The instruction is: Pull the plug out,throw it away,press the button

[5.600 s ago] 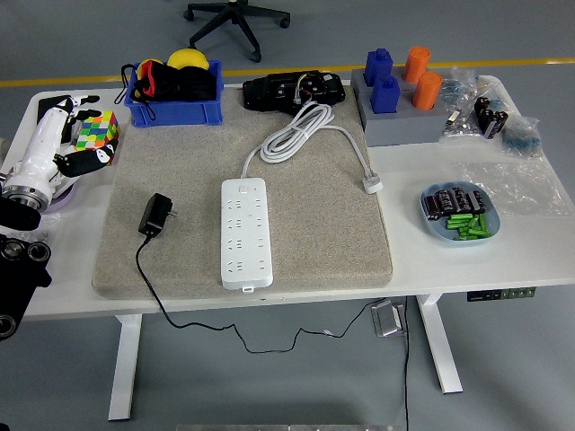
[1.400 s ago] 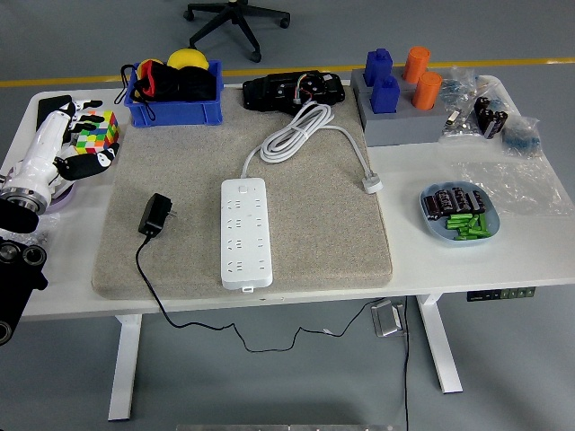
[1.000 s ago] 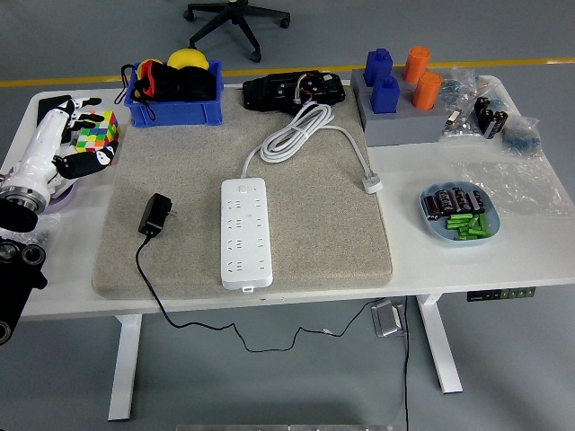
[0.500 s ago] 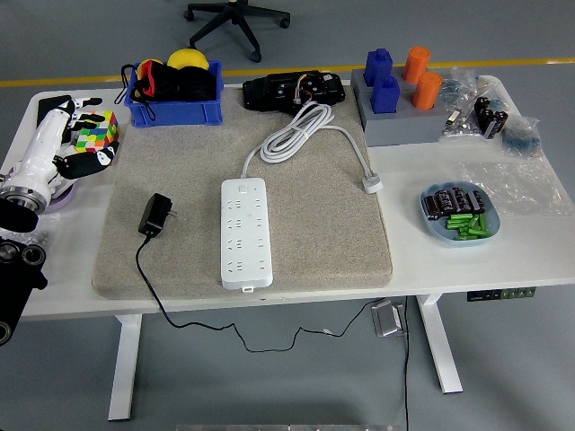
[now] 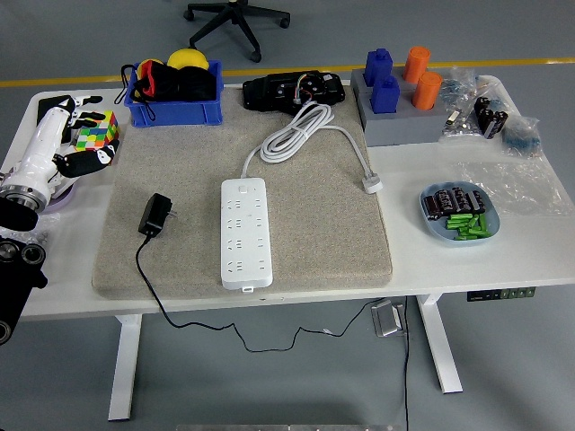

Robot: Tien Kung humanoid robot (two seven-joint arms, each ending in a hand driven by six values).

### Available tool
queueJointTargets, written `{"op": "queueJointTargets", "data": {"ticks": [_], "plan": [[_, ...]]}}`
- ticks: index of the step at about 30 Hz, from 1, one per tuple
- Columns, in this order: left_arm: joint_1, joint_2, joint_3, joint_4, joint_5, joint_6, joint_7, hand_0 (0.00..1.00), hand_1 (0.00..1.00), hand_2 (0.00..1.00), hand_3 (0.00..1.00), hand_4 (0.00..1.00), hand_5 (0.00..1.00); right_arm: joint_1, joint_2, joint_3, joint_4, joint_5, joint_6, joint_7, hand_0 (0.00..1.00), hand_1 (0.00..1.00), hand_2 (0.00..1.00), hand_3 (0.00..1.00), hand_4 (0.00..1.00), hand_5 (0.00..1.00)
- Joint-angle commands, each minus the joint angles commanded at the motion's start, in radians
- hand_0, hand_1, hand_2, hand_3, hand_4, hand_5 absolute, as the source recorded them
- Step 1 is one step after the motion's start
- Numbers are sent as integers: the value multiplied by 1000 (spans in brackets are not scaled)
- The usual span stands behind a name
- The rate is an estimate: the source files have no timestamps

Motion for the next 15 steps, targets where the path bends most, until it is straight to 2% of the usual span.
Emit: {"op": "queueJointTargets", "data": {"ticks": [15], "plan": [[-1, 0, -3, 2, 1, -1, 2, 762, 712, 711, 826, 701, 24, 1, 0, 0, 0, 0, -1, 0, 752, 701, 710, 724, 778, 635]]}}
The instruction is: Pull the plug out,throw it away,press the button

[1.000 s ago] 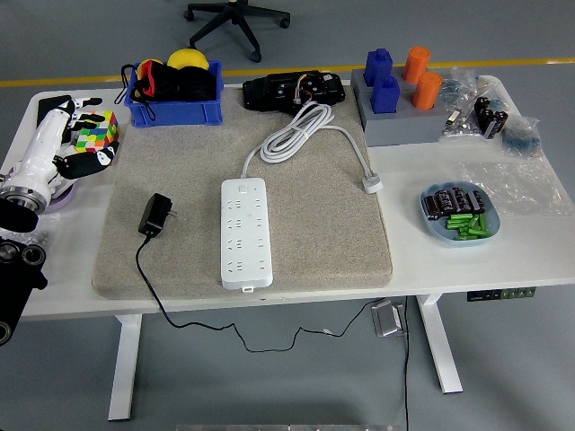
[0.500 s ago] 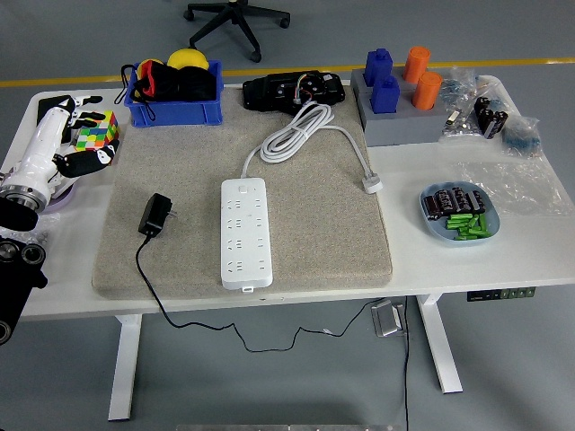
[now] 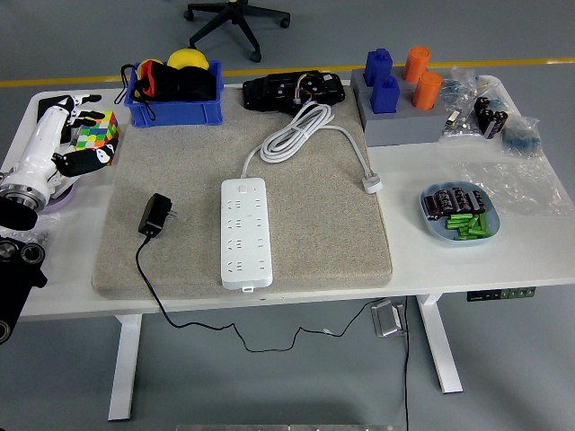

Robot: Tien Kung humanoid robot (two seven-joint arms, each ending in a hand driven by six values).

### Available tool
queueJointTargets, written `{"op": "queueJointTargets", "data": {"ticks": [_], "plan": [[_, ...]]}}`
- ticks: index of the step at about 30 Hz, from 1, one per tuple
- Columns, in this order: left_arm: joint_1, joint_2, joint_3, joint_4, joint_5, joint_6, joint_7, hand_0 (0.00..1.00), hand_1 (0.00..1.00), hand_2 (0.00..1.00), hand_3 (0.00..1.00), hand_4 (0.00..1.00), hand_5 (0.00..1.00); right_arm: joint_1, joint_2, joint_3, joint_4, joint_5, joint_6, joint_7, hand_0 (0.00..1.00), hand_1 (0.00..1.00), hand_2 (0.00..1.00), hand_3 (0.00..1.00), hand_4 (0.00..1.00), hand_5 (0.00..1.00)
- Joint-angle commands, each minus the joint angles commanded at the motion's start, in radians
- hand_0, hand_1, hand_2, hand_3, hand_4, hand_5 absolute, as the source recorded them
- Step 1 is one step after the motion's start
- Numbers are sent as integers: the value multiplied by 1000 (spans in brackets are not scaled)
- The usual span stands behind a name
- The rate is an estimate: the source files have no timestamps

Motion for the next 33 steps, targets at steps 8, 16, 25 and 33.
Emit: {"op": "queueJointTargets", "data": {"ticks": [8, 16, 25, 33], "plan": [[-2, 0, 2, 2, 1, -1, 2, 760, 711, 709, 826, 700, 24, 1, -3, -4, 0, 1, 0, 0, 752, 702, 712, 724, 778, 635], [-6, 3, 7, 3, -1, 0, 0, 759, 712, 709, 824, 700, 24, 2, -7, -6, -1, 2, 0, 0, 752, 701, 712, 724, 777, 634], [-5, 5, 8, 3, 0, -3, 4, 759, 711, 708, 826, 700, 25, 2, -8, -14, 1, 5, 1, 0, 752, 702, 712, 724, 776, 633], [-3, 5, 10, 1, 0, -3, 4, 759, 709, 705, 826, 700, 24, -2, -9, -11, 0, 1, 0, 0, 754, 701, 712, 724, 776, 633]]}}
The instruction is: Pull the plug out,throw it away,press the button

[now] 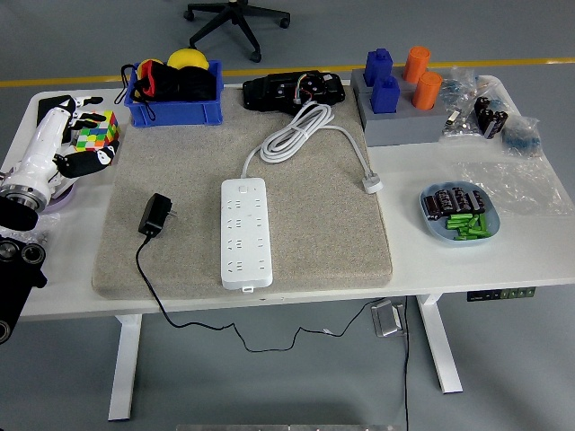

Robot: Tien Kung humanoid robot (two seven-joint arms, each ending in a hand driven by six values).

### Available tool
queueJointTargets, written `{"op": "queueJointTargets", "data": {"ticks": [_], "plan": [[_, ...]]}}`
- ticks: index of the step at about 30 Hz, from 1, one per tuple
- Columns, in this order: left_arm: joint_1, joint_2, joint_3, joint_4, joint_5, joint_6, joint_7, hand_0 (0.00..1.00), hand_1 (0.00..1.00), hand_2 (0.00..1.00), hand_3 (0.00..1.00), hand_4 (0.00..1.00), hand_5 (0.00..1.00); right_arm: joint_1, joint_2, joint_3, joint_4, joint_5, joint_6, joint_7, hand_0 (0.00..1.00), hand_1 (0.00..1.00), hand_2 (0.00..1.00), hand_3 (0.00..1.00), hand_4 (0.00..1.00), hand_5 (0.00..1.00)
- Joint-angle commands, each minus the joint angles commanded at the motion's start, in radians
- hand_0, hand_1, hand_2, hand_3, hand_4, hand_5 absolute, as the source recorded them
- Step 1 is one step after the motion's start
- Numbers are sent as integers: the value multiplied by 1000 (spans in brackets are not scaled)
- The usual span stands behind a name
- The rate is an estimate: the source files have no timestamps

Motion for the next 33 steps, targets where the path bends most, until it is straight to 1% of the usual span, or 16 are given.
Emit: {"op": "queueJointTargets", "data": {"ticks": [33], "plan": [[2, -3, -6, -2, 1, -1, -1, 759, 706, 702, 825, 700, 24, -1, 6, 10, 2, 0, 1, -1, 753, 702, 712, 724, 776, 634]]}}
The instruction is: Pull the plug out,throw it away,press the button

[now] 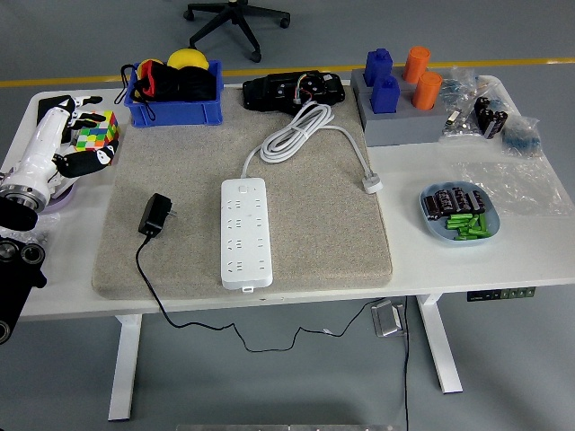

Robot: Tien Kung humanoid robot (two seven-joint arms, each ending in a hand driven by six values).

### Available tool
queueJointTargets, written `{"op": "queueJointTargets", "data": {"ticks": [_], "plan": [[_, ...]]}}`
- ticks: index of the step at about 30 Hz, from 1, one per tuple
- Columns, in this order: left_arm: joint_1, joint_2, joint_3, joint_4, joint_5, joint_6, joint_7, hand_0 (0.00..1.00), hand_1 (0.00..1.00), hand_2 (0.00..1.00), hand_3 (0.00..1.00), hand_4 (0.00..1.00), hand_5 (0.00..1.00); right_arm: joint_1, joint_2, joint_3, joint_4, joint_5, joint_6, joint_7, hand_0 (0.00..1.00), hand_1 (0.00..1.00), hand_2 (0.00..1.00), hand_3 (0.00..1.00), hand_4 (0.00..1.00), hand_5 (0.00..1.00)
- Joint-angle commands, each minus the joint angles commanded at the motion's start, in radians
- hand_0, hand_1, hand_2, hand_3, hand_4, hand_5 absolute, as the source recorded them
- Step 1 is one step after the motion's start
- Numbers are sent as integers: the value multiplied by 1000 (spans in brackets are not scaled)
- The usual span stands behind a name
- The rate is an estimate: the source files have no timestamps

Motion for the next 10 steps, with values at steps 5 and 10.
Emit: {"op": "queueJointTargets", "data": {"ticks": [5, 10], "plan": [[1, 0, 0, 1, 0, 0, 0, 759, 705, 701, 826, 700, 25, -1, 1, -1, 0, 0, 1, 0, 753, 702, 712, 724, 775, 630], [1, -1, -1, 1, 0, -1, 1, 760, 704, 700, 826, 700, 25, -1, 1, 0, 0, 0, 0, 0, 753, 701, 711, 723, 776, 634]]}}
